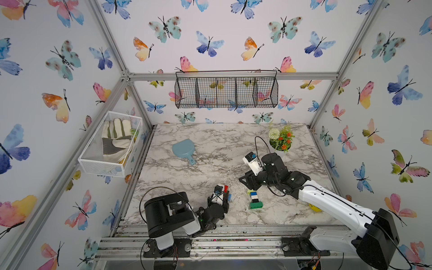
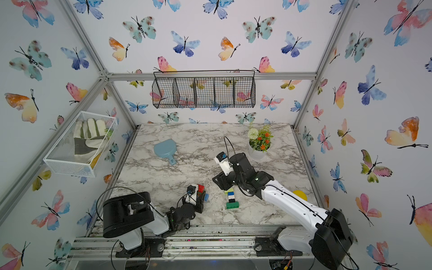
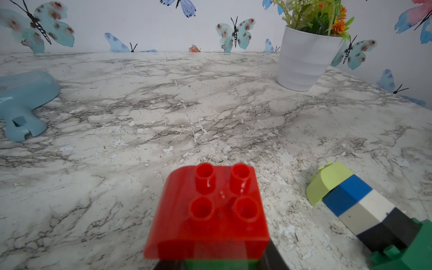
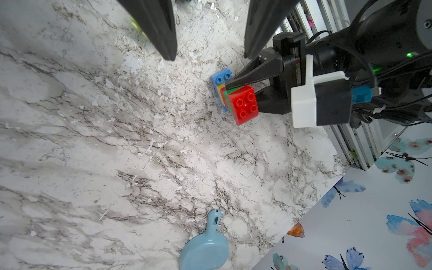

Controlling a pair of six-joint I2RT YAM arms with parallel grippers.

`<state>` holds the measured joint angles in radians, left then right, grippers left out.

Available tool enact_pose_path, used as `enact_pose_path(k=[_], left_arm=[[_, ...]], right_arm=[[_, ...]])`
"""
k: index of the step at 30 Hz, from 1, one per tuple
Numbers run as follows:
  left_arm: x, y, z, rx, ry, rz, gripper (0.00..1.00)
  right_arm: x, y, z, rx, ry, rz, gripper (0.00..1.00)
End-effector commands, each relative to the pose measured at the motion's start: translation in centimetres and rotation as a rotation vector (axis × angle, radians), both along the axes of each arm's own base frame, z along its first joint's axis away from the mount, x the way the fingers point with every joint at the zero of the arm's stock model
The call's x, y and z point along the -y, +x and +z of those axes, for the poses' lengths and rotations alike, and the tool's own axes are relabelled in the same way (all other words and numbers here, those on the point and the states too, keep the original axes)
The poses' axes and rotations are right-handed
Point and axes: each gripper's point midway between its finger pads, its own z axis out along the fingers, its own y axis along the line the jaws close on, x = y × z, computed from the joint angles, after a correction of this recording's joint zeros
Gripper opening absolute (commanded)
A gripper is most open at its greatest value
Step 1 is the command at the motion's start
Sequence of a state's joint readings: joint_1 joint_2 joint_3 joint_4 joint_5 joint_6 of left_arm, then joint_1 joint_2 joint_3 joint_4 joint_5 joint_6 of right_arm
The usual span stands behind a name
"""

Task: Assemble the number 1 with lego
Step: Pick up the lego brick from the center of the board, then place the lego brick at the center of the board.

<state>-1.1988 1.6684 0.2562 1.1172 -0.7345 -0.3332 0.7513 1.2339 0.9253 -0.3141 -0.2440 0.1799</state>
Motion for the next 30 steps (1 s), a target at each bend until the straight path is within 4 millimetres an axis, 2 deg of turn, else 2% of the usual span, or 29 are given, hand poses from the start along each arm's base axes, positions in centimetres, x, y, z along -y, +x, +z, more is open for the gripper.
enact_pose_path(k=[1,5,8,10,16,20,25,30], left_arm=[[0.2,0.2,0.8,-0.059,0.056,0.010,0.25],[-0.2,-0.2,1.3,-0.202,0.094,0.002,0.15],[-1.7,0.0,1.6,-0.366,0.128,0.029,0.06],[-3.5,0.5,1.8,-0.490,0.140,0.073,0.02],[-7.0,1.9,2.8,-0.792,0.203,0.125,0.00],[-7.5,1.8,2.4,-1.026,0.270,0.094,0.00],[-6.4,2.4,1.8,-1.156,0.302,0.020,0.00],[-5.6,2.8,-0.2,-1.282,0.344,-0.022,0.00]], right_arm=[[0.7,1.1,2.2,0.020,0.030,-0.068,0.51],[2.0,2.3,3.0,0.001,0.044,-0.164,0.51],[3.2,3.0,3.5,0.001,0.055,-0.235,0.50],[3.9,3.4,4.0,0.003,0.068,-0.279,0.49],[5.0,4.1,4.2,-0.032,0.088,-0.357,0.48],[5.0,4.3,3.7,-0.066,0.095,-0.378,0.47],[4.8,4.6,3.6,-0.079,0.107,-0.386,0.47],[4.9,5.0,3.9,-0.067,0.110,-0.390,0.47]])
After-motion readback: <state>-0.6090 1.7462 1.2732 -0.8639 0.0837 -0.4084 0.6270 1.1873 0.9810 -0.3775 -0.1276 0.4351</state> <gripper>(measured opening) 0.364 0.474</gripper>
